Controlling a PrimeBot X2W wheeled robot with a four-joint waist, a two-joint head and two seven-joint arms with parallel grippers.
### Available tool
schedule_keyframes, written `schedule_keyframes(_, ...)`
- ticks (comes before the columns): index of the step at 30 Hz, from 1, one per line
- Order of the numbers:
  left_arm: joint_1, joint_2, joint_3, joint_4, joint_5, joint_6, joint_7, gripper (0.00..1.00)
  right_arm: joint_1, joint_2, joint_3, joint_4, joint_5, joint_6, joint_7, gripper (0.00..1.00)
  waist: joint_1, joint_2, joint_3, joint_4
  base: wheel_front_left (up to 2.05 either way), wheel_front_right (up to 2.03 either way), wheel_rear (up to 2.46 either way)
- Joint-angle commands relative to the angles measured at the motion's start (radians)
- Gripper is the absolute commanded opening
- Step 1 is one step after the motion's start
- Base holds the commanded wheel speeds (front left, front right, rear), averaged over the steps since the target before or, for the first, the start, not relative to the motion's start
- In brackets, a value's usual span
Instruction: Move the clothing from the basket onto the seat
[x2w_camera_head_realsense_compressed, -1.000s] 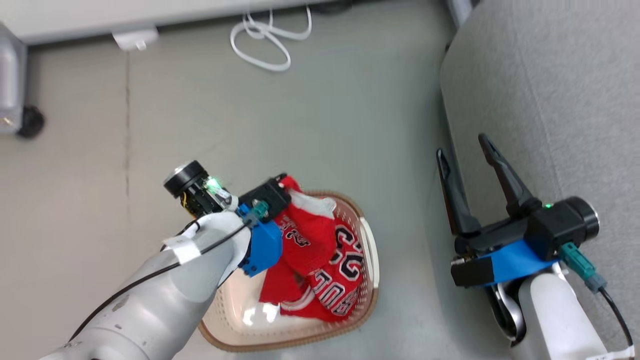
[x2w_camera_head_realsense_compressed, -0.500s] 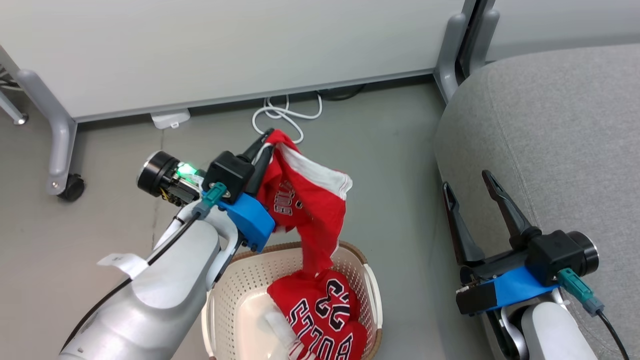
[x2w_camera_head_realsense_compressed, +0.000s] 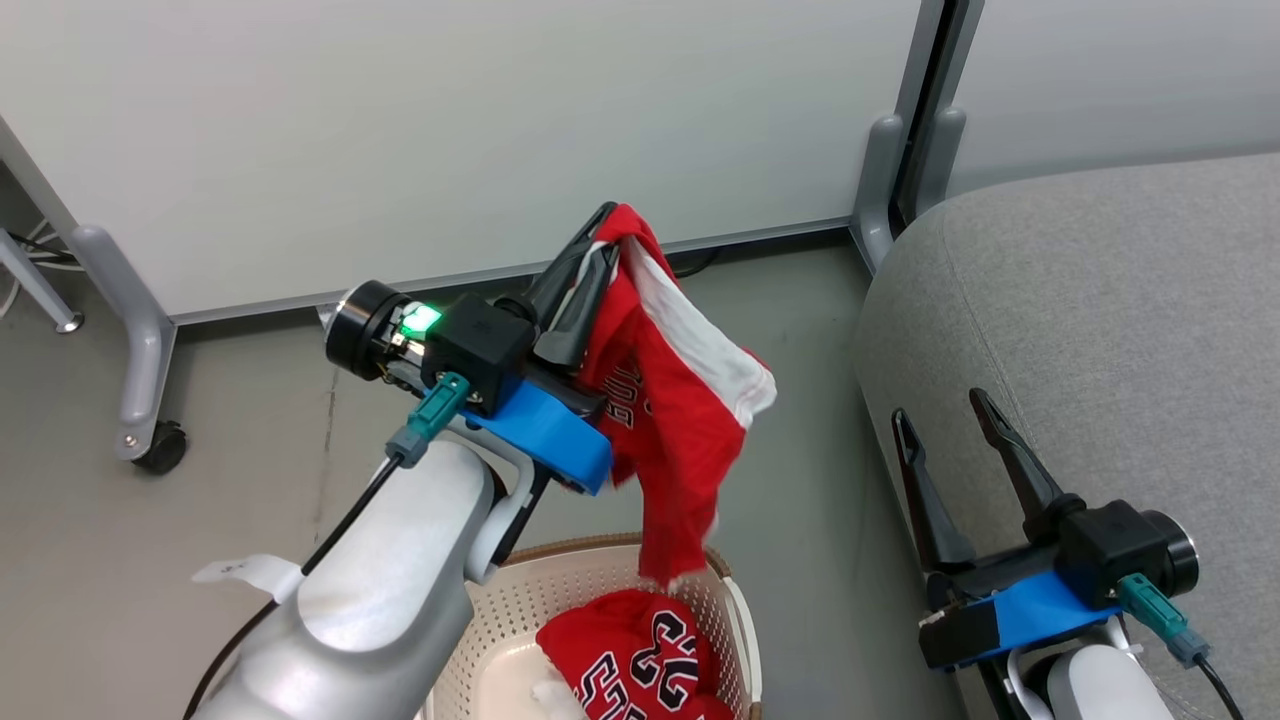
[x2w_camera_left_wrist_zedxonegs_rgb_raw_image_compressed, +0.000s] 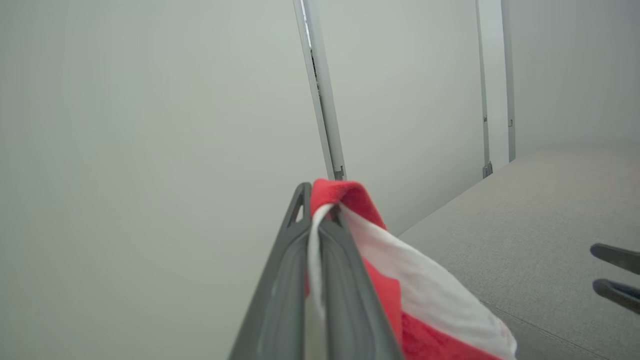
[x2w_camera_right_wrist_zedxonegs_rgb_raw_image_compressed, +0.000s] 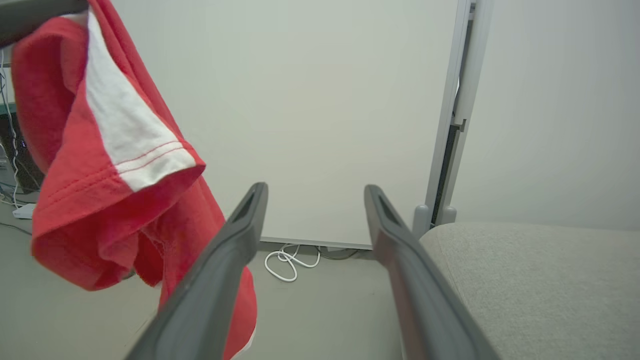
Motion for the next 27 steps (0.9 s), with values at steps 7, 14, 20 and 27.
schedule_keyframes(7, 0.046, -0.019, 0.015, 0.000, 0.030, -0.024, -0.005, 0.00, 0.021, 0.004, 0.003, -0.021, 0.013, 0.000, -0.003, 1.00, 0.0001, -0.0001, -0.023, 0.002, 0.00, 0.00, 0.00)
schedule_keyframes(14, 0.059, -0.029, 0.019, 0.017, 0.051, -0.042, -0.005, 0.00, -0.025, -0.007, 0.046, -0.118, 0.026, 0.000, -0.003, 1.00, 0.0001, -0.0001, -0.031, 0.006, 0.00, 0.00, 0.00)
schedule_keyframes(20, 0.051, -0.041, 0.020, 0.026, 0.065, -0.050, -0.005, 0.00, -0.080, -0.022, 0.136, -0.126, 0.034, 0.000, -0.003, 1.00, 0.0001, -0.0001, -0.029, 0.010, 0.00, 0.00, 0.00)
schedule_keyframes(27, 0.024, -0.062, 0.008, 0.029, 0.084, -0.062, -0.005, 0.00, -0.161, -0.025, 0.235, -0.025, 0.017, 0.000, -0.003, 1.00, 0.0001, -0.0001, -0.010, 0.027, 0.00, 0.00, 0.00)
